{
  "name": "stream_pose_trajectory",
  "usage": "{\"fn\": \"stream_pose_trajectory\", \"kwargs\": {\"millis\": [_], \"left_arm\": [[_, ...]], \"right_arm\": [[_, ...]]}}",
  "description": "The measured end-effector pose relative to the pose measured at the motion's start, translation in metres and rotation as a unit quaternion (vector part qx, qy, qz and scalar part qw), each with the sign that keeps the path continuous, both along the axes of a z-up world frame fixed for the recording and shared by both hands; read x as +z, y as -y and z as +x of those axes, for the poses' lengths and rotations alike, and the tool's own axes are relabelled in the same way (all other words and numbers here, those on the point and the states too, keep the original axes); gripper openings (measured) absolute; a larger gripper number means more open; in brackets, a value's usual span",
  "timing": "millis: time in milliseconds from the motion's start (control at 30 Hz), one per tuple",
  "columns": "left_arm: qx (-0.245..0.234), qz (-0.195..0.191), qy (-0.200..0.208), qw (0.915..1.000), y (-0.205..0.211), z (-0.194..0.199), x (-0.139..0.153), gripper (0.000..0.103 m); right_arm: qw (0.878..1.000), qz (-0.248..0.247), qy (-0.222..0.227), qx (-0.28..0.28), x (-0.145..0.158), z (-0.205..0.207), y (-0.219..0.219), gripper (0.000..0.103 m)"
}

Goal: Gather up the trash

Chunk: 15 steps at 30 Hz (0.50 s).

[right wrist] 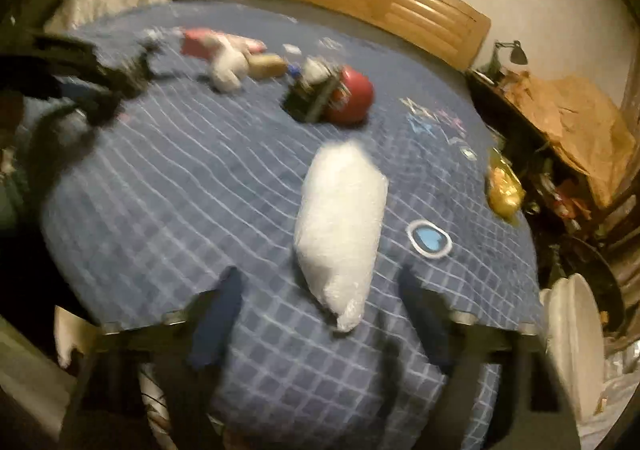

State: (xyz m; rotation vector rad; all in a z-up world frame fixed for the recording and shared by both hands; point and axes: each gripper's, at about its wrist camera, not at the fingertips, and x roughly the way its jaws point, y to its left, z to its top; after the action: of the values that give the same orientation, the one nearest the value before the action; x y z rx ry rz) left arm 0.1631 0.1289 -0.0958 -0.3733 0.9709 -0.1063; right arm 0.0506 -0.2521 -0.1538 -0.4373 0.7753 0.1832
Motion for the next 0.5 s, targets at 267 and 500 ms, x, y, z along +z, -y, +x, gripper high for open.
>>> {"fn": "stream_pose_trajectory", "kwargs": {"millis": [267, 500], "left_arm": [[0.010, 0.000, 0.010, 0.9999, -0.011, -0.007, 0.012, 0.070], [-0.002, -0.005, 0.029, 0.9996, 0.002, -0.002, 0.019, 0.076]], "right_arm": [[0.989, 0.145, 0.010, -0.022, 0.036, -0.001, 0.032, 0.085], [0.958, 0.267, -0.034, -0.098, 0.017, 0.041, 0.061, 0.085]]}}
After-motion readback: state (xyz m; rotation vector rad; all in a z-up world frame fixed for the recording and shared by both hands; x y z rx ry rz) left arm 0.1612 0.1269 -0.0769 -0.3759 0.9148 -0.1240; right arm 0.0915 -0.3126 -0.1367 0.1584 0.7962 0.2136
